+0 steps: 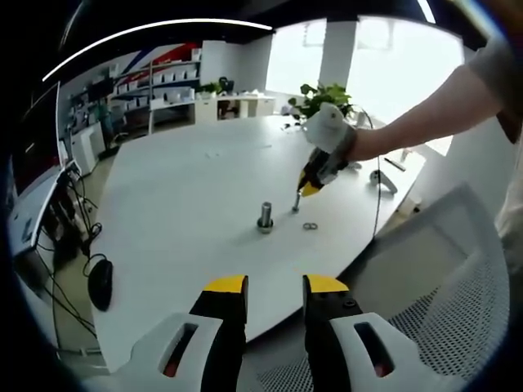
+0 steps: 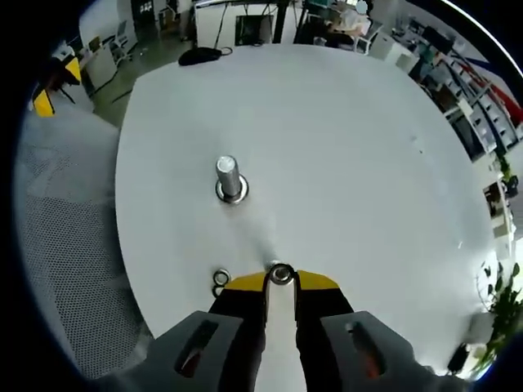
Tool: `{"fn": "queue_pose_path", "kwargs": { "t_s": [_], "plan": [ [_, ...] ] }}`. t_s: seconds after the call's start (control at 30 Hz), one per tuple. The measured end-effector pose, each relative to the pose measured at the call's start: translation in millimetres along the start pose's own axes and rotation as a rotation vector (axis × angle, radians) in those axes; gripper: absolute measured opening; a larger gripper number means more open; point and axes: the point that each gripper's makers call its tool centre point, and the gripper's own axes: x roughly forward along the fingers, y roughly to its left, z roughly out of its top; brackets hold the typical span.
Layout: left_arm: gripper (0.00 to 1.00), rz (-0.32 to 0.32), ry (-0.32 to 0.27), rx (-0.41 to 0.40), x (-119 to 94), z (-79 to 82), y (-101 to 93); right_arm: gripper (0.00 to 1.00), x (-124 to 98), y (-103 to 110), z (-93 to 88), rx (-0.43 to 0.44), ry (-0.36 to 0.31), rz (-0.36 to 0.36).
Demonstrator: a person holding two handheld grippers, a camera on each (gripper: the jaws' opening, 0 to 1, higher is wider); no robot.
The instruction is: Place the washer onto the threaded stud by aligning its center hole with the stud, sliding it down to the base, and recovering from edge contact or off-axis alignment until the washer reaches the visible bottom stop.
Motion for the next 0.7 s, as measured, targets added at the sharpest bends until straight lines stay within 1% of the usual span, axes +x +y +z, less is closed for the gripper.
{"fn": "queue_pose_path", "kwargs": {
  "t_s": [0.4, 0.5, 0.7],
  "plan": [
    [0.25, 0.001, 0.003, 0.0, 1, -0.5, -0.5, 0.14, 18, 1, -4.9, -0.035, 0.054, 0.02],
    [0.24, 0.003, 0.002, -0.002, 1, -0.4, 0.0, 0.14, 23, 0, -9.0, -0.051, 0.073, 0.019],
    [0.24, 0.005, 0.002, 0.001, 1, -0.2, 0.4, 0.14, 31, 3, -13.2, -0.046, 0.094, 0.034]
  ]
}}
